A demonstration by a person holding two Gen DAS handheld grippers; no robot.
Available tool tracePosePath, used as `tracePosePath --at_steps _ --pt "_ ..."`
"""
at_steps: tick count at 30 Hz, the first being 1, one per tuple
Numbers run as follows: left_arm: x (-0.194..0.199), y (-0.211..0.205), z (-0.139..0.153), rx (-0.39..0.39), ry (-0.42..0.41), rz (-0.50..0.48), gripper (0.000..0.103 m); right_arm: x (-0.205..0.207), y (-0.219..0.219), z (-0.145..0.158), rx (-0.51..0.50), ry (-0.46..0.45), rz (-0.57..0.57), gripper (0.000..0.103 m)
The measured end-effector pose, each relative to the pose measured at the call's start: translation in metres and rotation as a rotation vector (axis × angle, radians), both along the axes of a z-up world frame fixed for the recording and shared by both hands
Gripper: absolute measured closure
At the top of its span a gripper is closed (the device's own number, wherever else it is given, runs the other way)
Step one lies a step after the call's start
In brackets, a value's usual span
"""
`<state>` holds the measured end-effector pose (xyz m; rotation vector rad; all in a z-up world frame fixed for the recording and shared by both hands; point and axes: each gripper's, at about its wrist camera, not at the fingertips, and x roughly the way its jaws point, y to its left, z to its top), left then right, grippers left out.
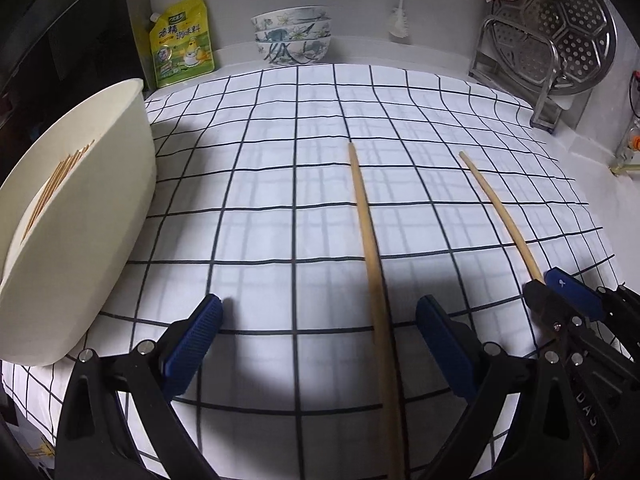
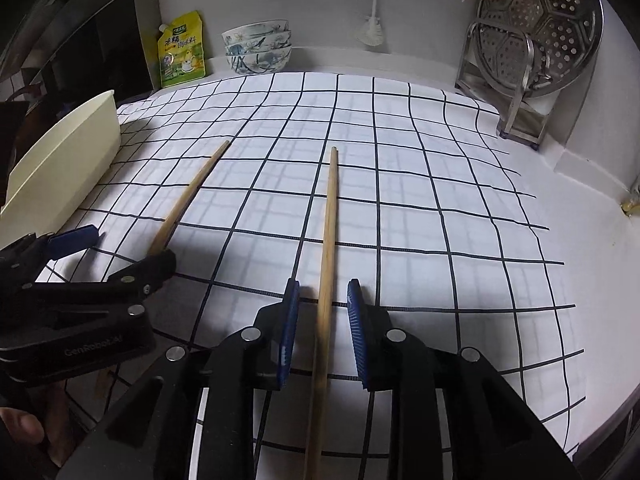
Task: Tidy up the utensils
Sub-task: 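Close the right tool on one chopstick while the left tool grasps the other, then carry the chopstick in the right tool into the basin while the left tool carries its own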
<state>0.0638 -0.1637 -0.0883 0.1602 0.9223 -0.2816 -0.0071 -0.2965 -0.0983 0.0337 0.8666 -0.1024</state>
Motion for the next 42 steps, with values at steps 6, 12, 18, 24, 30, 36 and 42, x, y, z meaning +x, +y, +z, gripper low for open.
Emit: tracePosePath --at_steps 6,12,18,24,30,36,42 --pt "-0.002 -0.008 0.006 -0.012 0.000 -0.038 0.048 -0.001 0.006 0.000 -0.016 -0.001 0.024 0.096" --pt "0.000 -0.004 0.010 -0.066 0.055 -0.053 0.096 -0.003 0.003 0.001 0.024 -0.008 0.023 0.097" --pt "-0.005 0.004 0.015 -0.099 0.076 -0.064 0.096 -0.004 -0.004 0.004 0.113 -0.005 0.000 0.097" --pt "-0.011 0.021 0.043 -0.135 0.024 -0.074 0.096 -0.007 0.004 0.020 0.158 -0.038 -0.010 0.097" --pt "-0.007 0.066 0.083 -0.194 -0.056 -0.017 0.096 0.007 0.033 0.052 0.191 -0.103 0.026 0.097" --pt "0.006 0.130 0.116 -0.196 -0.132 0.072 0.096 0.041 0.088 0.086 0.211 -0.167 0.138 0.097" --pt "0.027 0.202 0.128 -0.133 -0.183 0.208 0.095 0.083 0.161 0.104 0.219 -0.177 0.279 0.097"
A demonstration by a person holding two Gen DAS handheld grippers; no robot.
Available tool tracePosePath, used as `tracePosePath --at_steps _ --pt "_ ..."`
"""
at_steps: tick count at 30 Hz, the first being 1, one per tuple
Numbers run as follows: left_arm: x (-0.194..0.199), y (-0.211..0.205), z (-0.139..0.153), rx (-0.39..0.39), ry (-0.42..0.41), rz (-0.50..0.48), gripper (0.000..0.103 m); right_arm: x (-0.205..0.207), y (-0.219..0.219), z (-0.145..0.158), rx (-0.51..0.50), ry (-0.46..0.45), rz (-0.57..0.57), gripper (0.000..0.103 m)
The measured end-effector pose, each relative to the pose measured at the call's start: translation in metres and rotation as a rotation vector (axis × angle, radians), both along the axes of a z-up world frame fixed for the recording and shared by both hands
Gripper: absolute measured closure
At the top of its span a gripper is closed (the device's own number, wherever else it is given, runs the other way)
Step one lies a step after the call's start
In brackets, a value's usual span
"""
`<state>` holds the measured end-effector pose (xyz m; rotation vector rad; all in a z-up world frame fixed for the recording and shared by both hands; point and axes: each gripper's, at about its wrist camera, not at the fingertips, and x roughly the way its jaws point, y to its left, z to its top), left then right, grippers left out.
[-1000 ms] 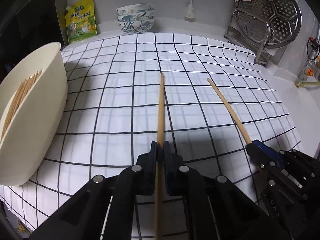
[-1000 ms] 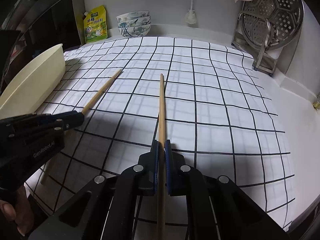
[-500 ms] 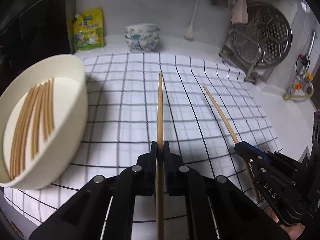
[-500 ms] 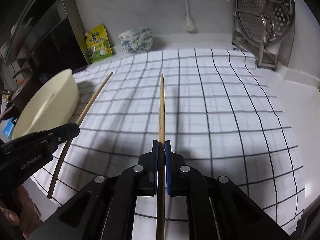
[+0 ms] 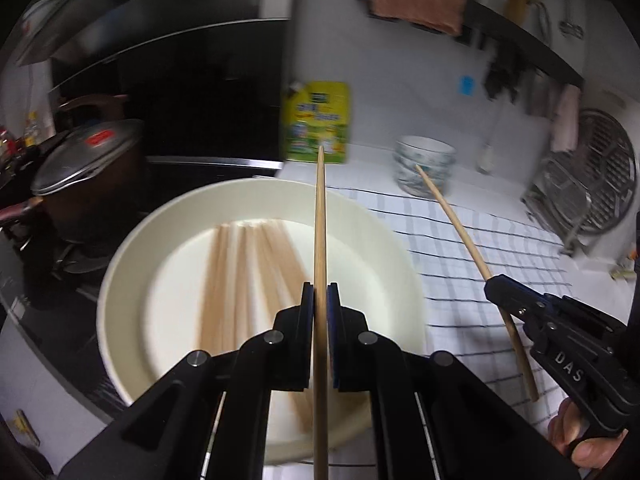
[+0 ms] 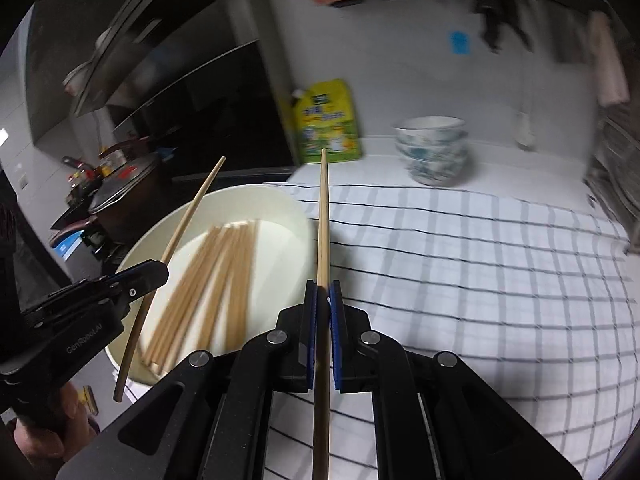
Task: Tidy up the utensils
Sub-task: 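Carry the chopstick in the right tool into the basin while the left tool carries its own, then open both tools to drop the chopsticks into the basin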
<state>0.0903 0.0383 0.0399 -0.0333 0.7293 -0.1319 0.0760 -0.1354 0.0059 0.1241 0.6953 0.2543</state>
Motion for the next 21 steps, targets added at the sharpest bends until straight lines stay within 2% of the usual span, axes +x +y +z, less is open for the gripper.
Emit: tracePosePath --at_steps 5,9,14,19,20,21 --pt "0.024 0.046 -0.007 -0.009 0.030 0.063 0.095 0.032 0.054 0.001 0.004 0.023 0.091 0.097" --pt "0.035 0.061 -0.018 -0.023 0.052 0.079 0.095 0.053 0.084 -0.008 -0.020 0.070 0.127 0.097" --pt "0.041 0.065 -0.033 -0.022 0.081 0.074 0.095 0.064 0.099 -0.023 -0.034 0.121 0.132 0.097" --pt "0.042 0.069 -0.037 -0.020 0.093 0.085 0.094 0.065 0.099 -0.030 -0.052 0.133 0.110 0.096" --pt "0.042 0.070 -0.037 -0.017 0.092 0.086 0.092 0.064 0.098 -0.030 -0.047 0.135 0.106 0.096" --pt "0.040 0.070 -0.037 -0.005 0.085 0.090 0.085 0.064 0.096 -0.029 -0.038 0.134 0.103 0.095"
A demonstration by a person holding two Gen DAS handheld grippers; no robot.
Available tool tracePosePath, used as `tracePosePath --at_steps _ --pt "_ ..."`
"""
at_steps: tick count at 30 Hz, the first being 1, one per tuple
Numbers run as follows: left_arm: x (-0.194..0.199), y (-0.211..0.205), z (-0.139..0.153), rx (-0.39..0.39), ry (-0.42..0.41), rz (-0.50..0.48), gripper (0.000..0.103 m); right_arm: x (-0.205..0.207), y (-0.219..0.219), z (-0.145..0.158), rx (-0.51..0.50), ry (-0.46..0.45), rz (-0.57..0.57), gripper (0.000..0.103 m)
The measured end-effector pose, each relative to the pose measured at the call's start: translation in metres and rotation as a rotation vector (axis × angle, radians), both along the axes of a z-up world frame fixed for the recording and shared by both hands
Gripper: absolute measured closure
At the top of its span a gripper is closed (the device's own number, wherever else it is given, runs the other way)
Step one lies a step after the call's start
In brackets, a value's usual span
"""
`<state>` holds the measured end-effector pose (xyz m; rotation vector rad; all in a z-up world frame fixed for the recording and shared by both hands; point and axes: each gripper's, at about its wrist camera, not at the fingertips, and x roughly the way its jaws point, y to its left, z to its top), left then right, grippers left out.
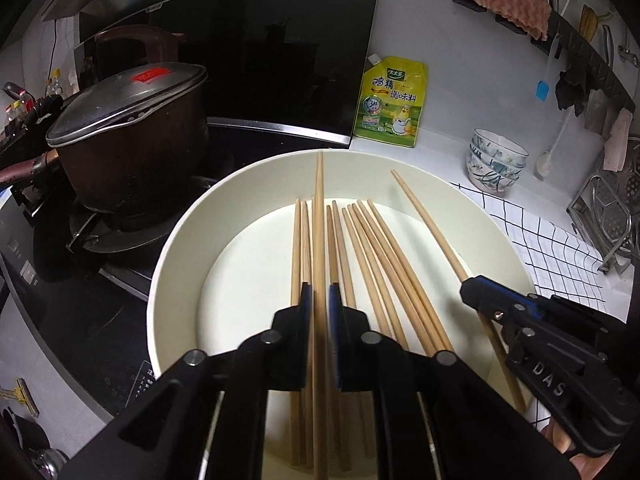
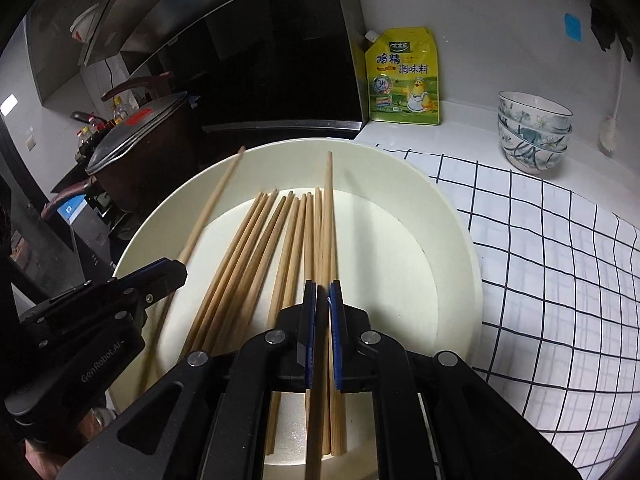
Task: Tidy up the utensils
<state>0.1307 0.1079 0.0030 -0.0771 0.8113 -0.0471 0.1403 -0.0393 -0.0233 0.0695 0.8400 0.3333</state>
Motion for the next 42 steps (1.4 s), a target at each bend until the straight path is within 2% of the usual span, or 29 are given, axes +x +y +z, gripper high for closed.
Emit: tracePosePath --at_steps 2,3,4,11,29,34,42 --pt "-0.005 0.001 0.002 0.013 -0.020 0.012 0.065 -0.003 -0.004 0.003 0.003 -0.011 -0.012 0.093" --pt "-0.007 0.003 0.004 0.008 -0.031 0.019 0.047 -0.004 -0.004 0.004 -0.001 -0.018 -0.018 0.089" --pt "-0.010 0.004 0.006 0.002 -0.046 0.023 0.040 -0.007 -0.006 0.005 -0.004 -0.028 -0.028 0.087" --pt "-0.020 0.003 0.015 0.008 -0.068 0.032 0.037 -0.024 -0.012 0.010 -0.004 -0.056 -0.048 0.079" --pt "-0.044 -0.005 0.015 -0.001 -0.057 0.020 0.033 -0.052 -0.023 0.015 0.001 -0.075 -0.072 0.073" --pt "-0.048 -0.006 0.014 -0.008 -0.055 0.020 0.024 -0.055 -0.025 0.013 0.005 -0.070 -0.076 0.072" --pt "-0.052 -0.008 0.016 -0.002 -0.059 0.024 0.021 -0.060 -0.030 0.014 0.005 -0.078 -0.093 0.063"
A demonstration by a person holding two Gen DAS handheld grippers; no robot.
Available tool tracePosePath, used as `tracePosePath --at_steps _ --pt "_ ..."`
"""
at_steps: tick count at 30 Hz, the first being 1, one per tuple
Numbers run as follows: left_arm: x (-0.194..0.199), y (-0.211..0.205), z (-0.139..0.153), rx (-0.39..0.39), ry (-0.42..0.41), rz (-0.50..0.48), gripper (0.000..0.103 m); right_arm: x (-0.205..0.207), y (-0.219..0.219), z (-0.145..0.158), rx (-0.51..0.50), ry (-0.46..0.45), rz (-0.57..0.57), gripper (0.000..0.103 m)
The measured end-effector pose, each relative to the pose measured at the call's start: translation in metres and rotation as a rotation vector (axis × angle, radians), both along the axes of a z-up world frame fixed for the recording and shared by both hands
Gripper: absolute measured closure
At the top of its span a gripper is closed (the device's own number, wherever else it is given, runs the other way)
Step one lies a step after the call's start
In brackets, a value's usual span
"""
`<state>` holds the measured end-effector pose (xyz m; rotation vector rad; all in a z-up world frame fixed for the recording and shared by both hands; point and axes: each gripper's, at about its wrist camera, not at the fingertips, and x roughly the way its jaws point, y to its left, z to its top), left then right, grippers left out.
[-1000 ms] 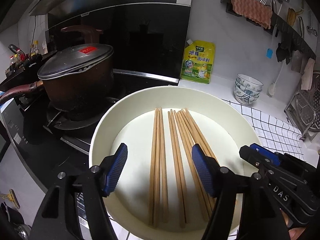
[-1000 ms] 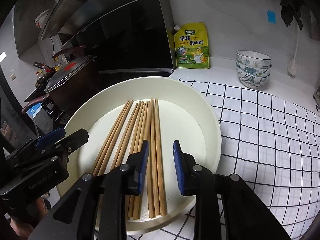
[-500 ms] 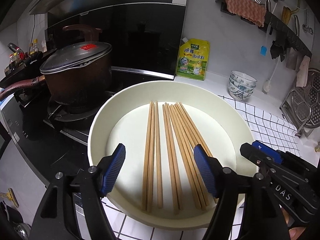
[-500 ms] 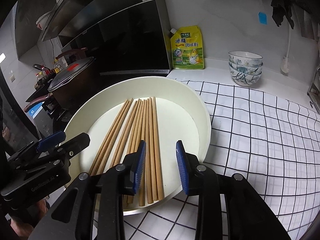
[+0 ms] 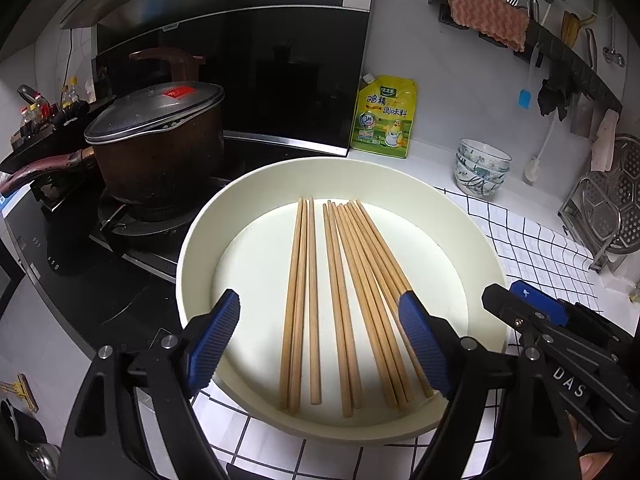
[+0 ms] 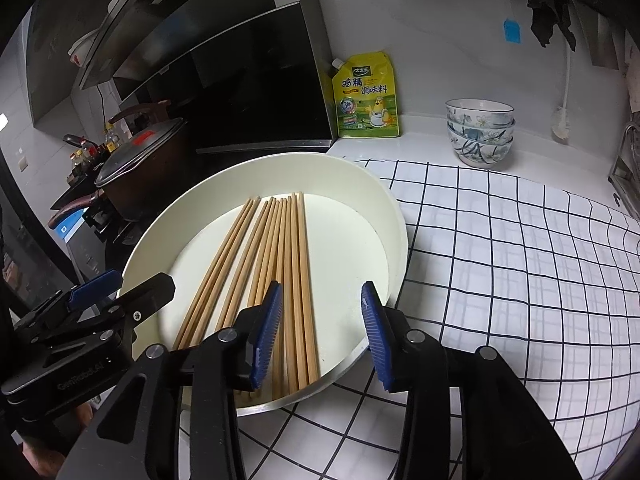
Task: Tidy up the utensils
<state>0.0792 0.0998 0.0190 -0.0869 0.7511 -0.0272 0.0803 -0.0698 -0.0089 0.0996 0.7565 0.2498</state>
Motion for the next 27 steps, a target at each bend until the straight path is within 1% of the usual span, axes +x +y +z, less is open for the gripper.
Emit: tracePosePath --at_steps 4,10,13,15,19,21,27 --pt "-0.002 0.000 0.002 0.006 -0.006 0.008 0.015 -0.002 -0.003 0.001 -0.001 -0.007 -0.008 0.058" --pt "-0.004 -0.001 0.002 0.012 -0.004 0.011 0.015 -0.005 -0.007 0.001 -0.002 -0.012 -0.030 0.049" --pt "-0.004 0.000 0.002 0.009 -0.005 0.013 0.011 -0.006 -0.008 -0.001 -0.001 -0.005 -0.034 0.047" --pt "-0.005 0.001 0.002 0.010 -0.006 0.019 0.010 -0.007 -0.008 -0.003 -0.005 -0.002 -0.040 0.043" --pt "-0.004 0.002 0.001 0.012 -0.002 0.025 0.010 -0.008 -0.009 -0.003 -0.009 0.000 -0.043 0.042" --pt "-0.004 0.002 0.001 0.013 -0.001 0.025 0.010 -0.009 -0.009 -0.002 -0.012 -0.004 -0.046 0.040" --pt "-0.005 0.003 0.003 0.023 -0.006 0.028 0.009 -0.011 -0.006 -0.002 -0.022 -0.010 -0.045 0.039"
